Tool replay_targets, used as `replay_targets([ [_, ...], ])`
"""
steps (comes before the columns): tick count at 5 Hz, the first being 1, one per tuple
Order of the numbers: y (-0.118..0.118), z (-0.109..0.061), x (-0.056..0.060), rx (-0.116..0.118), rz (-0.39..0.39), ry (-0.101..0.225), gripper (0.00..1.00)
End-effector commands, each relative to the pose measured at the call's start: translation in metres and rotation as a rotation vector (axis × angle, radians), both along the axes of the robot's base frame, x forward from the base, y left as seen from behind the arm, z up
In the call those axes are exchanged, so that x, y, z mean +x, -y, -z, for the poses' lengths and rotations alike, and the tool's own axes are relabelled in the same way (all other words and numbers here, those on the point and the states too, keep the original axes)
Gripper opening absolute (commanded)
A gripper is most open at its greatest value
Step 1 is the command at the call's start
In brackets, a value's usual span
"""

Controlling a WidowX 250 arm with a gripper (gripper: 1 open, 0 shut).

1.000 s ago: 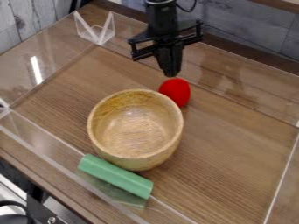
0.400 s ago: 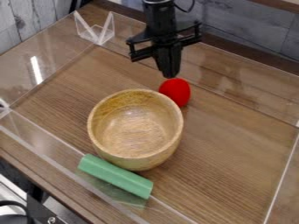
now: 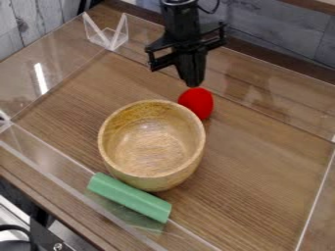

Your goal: Move the red fruit to the left

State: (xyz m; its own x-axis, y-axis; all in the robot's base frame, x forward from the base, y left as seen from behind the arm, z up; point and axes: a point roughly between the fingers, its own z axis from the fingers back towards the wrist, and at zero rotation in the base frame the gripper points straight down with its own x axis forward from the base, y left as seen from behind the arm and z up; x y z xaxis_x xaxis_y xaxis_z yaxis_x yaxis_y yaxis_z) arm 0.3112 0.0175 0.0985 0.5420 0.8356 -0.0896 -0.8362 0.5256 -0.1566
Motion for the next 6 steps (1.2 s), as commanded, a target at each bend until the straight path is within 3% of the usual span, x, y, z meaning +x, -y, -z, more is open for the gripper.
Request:
replay_targets([
  [1,-0.008,-0.032,0.007,0.002,-0.017,0.07,0.0],
  [2,-0.011,-0.036,0.01,0.004,-0.019,0.072,0.0],
  [3,-0.005,-0.017,0.013,0.023,-0.022,0.066,1.0],
  [5,0.006,0.026,0.018,0.065,-0.04,0.053,1.0],
  [6,0.001,0.034,0.016,0.072,-0.018,0.053,0.0],
])
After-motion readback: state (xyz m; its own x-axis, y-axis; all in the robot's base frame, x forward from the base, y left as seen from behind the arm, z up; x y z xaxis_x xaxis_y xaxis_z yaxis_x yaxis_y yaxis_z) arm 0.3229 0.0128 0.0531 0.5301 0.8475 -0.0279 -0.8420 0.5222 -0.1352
